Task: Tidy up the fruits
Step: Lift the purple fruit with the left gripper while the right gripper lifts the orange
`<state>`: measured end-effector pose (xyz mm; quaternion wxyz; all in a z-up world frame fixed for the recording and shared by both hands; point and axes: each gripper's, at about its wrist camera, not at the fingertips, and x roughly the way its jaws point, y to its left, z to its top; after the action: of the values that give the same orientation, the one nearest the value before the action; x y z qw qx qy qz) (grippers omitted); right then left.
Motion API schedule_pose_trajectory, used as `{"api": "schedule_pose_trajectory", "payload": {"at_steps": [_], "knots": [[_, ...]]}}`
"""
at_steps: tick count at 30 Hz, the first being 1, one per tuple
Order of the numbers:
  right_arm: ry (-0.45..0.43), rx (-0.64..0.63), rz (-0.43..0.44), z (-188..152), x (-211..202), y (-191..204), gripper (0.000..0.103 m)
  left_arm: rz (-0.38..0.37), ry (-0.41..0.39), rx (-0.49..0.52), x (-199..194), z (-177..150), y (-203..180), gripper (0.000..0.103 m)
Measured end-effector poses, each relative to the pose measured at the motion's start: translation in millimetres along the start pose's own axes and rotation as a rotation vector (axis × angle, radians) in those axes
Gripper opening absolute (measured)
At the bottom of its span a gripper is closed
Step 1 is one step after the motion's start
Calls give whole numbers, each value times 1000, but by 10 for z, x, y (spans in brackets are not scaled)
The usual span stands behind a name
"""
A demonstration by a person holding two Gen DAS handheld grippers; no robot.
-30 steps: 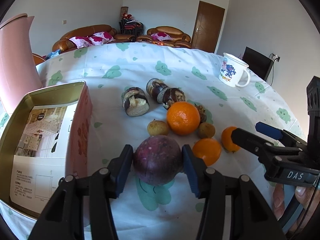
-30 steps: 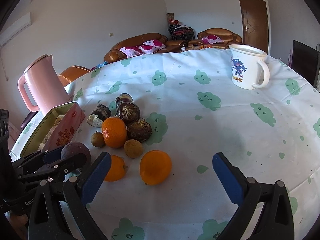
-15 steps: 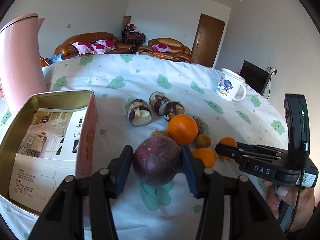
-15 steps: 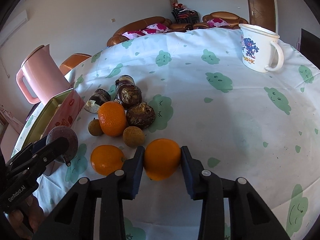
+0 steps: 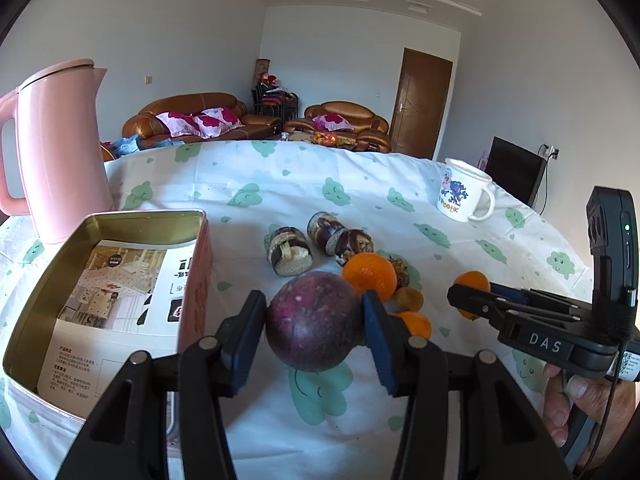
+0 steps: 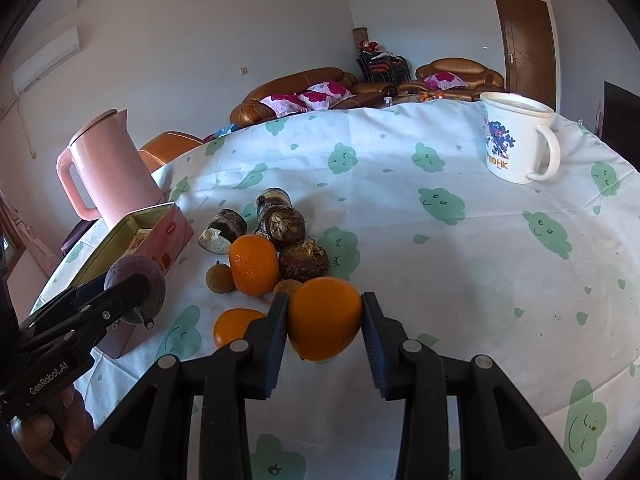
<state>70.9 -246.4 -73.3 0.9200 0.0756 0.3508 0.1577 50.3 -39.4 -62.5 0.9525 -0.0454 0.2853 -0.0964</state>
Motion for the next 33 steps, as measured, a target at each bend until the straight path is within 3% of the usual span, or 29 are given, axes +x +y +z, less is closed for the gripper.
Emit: {"api": "schedule_pose_trajectory", "payload": {"at_steps": [33], "knots": [[-250,-113,25,-75,-459,195,38,21,-129,35,-286,-2,-105,51]]}}
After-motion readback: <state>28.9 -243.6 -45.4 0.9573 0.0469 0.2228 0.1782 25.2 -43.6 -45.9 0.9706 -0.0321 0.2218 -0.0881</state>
